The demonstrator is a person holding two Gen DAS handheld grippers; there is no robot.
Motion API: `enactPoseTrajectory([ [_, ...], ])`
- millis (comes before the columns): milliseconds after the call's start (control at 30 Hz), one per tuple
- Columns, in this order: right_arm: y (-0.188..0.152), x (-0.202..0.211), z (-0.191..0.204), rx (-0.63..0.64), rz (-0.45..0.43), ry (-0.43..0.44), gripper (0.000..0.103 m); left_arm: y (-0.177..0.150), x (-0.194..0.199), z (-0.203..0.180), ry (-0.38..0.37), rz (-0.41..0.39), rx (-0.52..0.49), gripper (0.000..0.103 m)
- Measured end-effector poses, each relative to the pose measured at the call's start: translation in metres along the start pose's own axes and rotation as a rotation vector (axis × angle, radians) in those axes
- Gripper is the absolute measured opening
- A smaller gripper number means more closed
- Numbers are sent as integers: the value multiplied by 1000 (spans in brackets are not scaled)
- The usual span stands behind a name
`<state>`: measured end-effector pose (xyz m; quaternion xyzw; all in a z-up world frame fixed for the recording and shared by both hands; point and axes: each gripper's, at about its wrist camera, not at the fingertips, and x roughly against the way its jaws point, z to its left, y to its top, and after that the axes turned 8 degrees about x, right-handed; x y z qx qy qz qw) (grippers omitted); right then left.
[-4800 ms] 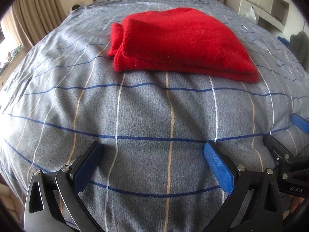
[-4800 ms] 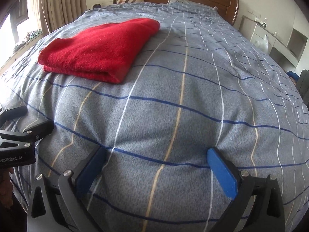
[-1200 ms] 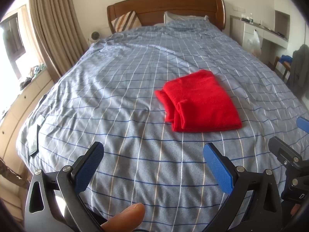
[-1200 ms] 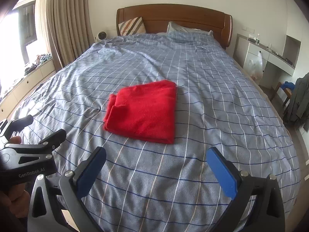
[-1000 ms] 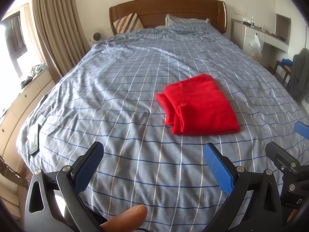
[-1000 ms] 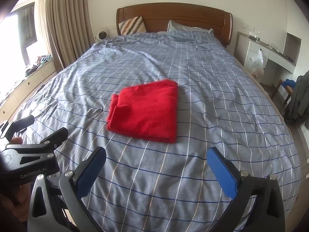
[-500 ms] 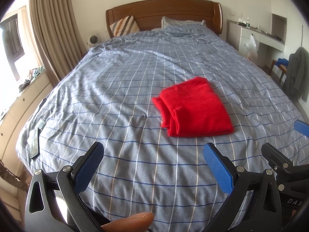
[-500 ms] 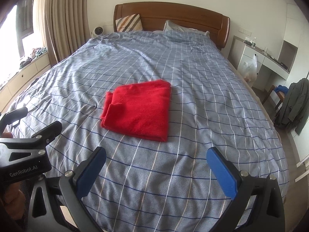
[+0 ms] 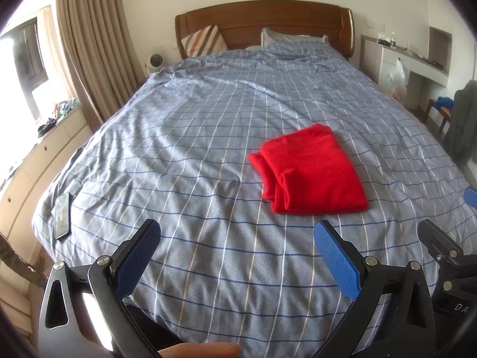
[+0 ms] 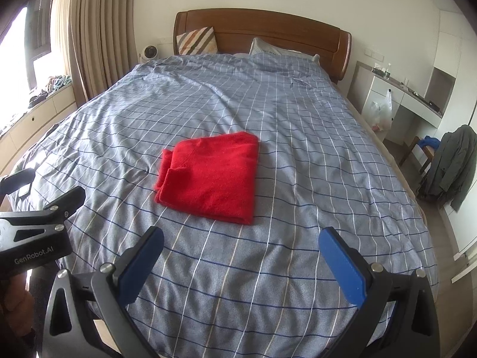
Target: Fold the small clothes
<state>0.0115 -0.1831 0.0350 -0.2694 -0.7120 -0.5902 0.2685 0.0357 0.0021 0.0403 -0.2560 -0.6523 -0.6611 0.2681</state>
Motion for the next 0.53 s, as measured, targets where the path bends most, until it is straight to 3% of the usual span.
enactPoseTrajectory([
  [533, -6, -10, -3, -5, 26, -5, 102, -2, -3, 2, -51, 25, 18, 103],
])
